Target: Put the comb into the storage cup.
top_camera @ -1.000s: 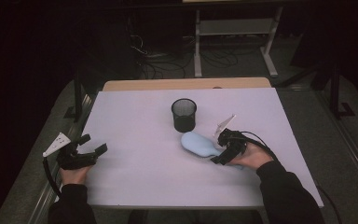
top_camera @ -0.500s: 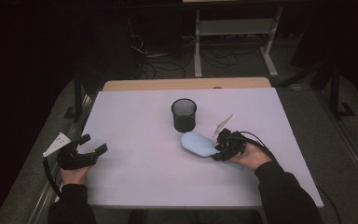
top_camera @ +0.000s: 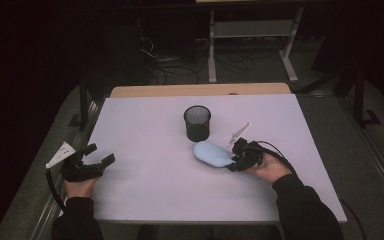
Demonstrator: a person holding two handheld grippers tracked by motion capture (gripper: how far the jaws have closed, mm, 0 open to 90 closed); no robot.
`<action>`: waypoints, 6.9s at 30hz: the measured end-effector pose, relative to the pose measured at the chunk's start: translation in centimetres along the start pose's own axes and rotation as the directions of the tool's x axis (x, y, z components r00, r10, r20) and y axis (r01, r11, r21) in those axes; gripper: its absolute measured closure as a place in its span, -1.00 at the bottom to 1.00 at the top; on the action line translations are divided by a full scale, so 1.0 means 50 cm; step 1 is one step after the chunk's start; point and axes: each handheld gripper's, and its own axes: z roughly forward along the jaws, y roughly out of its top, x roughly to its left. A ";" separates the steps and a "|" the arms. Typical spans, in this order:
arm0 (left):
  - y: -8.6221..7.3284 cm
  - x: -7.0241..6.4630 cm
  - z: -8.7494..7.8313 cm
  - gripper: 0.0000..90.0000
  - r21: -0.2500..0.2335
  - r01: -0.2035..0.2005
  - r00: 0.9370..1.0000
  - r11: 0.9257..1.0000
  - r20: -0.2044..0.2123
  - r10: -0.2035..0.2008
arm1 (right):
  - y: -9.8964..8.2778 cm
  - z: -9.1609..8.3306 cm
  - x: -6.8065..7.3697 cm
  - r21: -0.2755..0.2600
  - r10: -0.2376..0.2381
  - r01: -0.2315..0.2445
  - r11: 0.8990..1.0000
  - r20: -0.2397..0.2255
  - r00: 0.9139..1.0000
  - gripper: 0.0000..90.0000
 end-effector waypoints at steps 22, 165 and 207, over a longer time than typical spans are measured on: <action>-0.005 -0.021 0.009 -1.00 0.019 0.000 0.999 1.000 0.033 -0.001 | 0.002 -0.059 0.024 -0.088 -0.033 0.036 0.995 0.042 0.999 0.52; 0.294 -0.222 0.242 -1.00 0.127 -0.117 0.871 0.985 0.490 0.040 | 0.271 -0.210 0.063 -0.469 -0.204 0.228 0.853 0.102 0.974 0.52; 0.311 -0.217 0.248 -0.29 0.075 0.066 0.912 0.995 0.400 -0.090 | 0.300 -0.127 0.056 -0.484 -0.220 0.220 0.847 0.057 0.974 0.53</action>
